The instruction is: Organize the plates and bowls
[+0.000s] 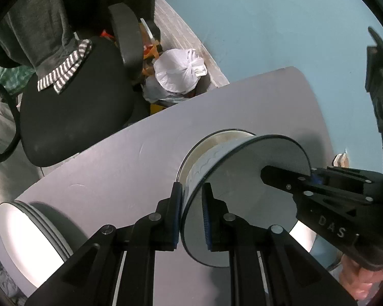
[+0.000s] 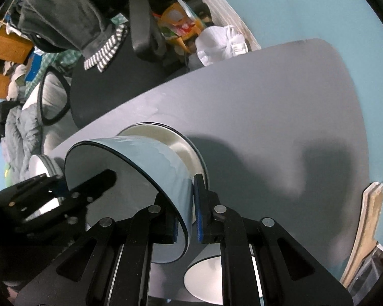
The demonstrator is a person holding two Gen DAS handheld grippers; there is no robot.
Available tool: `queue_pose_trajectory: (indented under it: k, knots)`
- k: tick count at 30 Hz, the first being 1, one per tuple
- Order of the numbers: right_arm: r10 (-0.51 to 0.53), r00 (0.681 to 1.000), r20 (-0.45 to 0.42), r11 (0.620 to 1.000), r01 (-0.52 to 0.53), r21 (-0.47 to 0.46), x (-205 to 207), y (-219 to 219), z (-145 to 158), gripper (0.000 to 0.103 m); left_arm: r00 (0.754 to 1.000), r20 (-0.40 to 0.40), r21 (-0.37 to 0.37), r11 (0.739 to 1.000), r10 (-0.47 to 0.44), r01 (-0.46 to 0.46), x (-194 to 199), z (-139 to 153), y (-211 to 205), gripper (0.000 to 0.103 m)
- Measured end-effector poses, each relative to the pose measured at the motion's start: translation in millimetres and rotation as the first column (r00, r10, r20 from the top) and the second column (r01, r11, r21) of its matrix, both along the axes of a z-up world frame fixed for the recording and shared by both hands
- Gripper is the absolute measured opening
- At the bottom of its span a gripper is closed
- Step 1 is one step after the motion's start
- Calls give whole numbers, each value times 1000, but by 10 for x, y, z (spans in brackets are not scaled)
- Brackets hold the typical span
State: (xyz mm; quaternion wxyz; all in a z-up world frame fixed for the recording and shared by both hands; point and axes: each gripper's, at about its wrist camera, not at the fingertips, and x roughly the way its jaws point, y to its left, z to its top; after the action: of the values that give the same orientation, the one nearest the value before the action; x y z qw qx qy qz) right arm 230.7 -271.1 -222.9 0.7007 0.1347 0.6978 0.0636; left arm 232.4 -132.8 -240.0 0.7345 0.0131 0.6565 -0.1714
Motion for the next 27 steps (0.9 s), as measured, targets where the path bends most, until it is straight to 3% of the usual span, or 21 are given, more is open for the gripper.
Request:
queue_pose_trajectory:
  k: [13, 19, 24, 27]
  knots:
    - [-13, 998, -55, 1000, 13, -1, 51, 4, 4, 12, 998, -58, 14, 1000, 23, -22, 82, -125, 89, 15]
    - [6, 997, -73, 1000, -8, -23, 45, 65, 29, 18, 996, -77, 2, 999, 44, -44, 68, -106, 111, 15]
    - [-4, 998, -66, 999, 1, -51, 70, 70, 107, 31, 995, -77, -29, 997, 63, -65, 56, -58, 152, 18]
    - [-8, 998, -63, 999, 5, -45, 77, 52, 122, 31, 995, -70, -35, 997, 68, -70, 44, -17, 165, 18]
